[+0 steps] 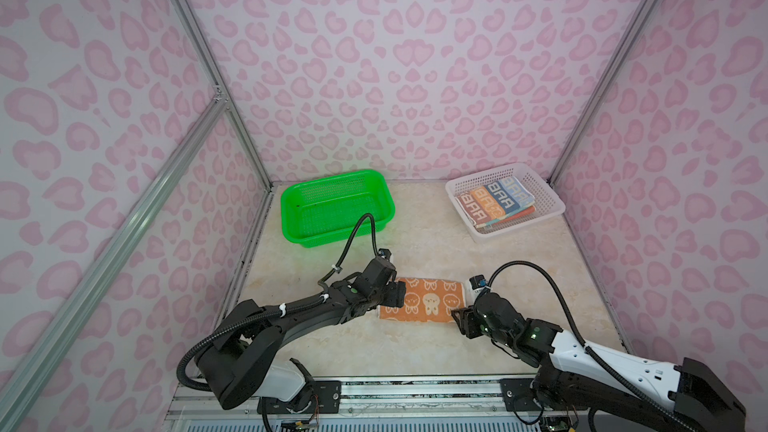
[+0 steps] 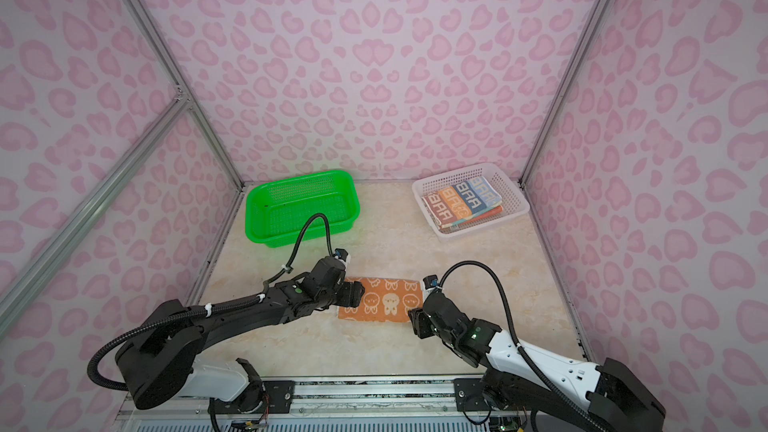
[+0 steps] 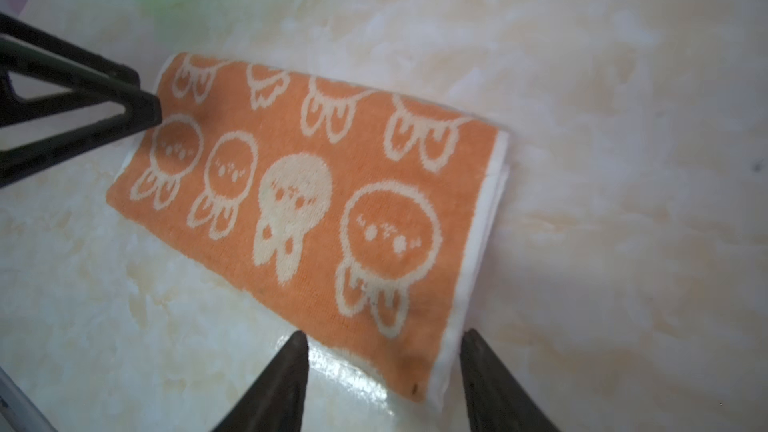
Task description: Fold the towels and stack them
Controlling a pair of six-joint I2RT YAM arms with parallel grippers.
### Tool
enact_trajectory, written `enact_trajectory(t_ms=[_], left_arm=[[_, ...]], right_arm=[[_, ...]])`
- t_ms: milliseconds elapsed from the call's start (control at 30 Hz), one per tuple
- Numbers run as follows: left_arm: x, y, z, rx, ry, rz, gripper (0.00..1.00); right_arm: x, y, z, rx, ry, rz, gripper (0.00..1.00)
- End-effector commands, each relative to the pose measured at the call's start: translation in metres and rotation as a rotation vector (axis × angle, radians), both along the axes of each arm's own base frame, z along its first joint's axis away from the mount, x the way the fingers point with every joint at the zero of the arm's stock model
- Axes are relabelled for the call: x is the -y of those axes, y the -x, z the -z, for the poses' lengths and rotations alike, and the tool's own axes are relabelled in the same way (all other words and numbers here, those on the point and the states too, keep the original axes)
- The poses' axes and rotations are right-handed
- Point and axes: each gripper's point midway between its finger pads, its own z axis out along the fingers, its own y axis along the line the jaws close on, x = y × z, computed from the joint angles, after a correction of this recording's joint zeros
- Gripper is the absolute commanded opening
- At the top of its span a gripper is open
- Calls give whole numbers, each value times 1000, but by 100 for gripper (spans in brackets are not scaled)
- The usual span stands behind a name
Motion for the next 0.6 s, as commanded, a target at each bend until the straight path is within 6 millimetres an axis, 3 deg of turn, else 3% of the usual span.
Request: enact_trajectory(t_ms=[0, 267, 567], left_arm=[[2, -3, -7, 17, 29, -10, 85], [15, 4, -14, 0, 88, 23, 84], [15, 8, 17, -56, 86, 5, 82]], right_arm=[[14, 1, 6, -46, -6, 31, 63], [21, -6, 13, -117, -74, 60, 64], [14, -13, 32, -160, -72, 67, 64]])
